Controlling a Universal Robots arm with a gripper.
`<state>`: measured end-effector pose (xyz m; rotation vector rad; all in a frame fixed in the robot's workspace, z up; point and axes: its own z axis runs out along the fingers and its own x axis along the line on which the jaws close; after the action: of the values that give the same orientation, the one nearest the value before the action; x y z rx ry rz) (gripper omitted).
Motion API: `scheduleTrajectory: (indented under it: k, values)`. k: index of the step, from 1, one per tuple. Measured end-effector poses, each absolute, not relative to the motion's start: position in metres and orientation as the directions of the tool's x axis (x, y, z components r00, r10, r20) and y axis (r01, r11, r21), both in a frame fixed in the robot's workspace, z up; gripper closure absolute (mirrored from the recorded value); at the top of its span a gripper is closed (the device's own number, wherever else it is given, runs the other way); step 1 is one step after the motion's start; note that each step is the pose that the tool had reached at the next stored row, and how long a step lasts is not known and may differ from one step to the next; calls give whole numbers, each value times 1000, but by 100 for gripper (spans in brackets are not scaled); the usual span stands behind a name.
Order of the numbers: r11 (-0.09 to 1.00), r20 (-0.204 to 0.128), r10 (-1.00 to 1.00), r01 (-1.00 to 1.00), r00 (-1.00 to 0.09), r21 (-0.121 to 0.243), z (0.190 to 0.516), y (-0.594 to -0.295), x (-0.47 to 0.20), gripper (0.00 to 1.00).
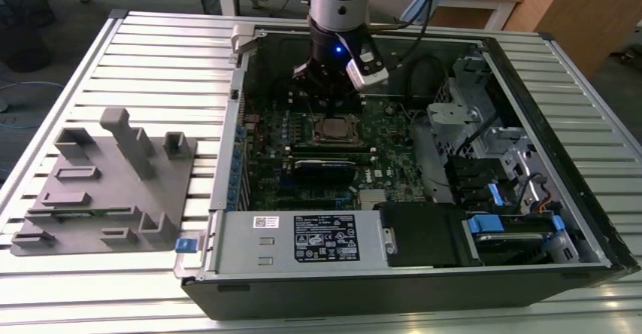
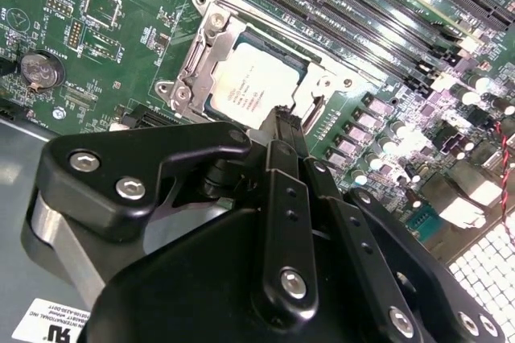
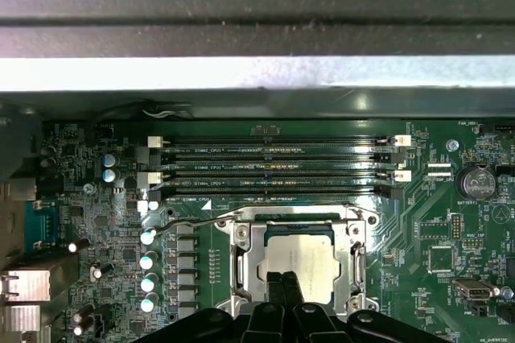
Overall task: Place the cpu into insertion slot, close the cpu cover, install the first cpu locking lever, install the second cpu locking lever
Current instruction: 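Install the first cpu locking lever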
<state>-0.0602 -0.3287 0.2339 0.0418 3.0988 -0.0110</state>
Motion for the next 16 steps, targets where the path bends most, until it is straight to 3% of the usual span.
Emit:
scheduleTrajectory:
  k: [16]
  values:
    - [1000, -43, 27, 27, -999, -6, 234, -328, -71, 89]
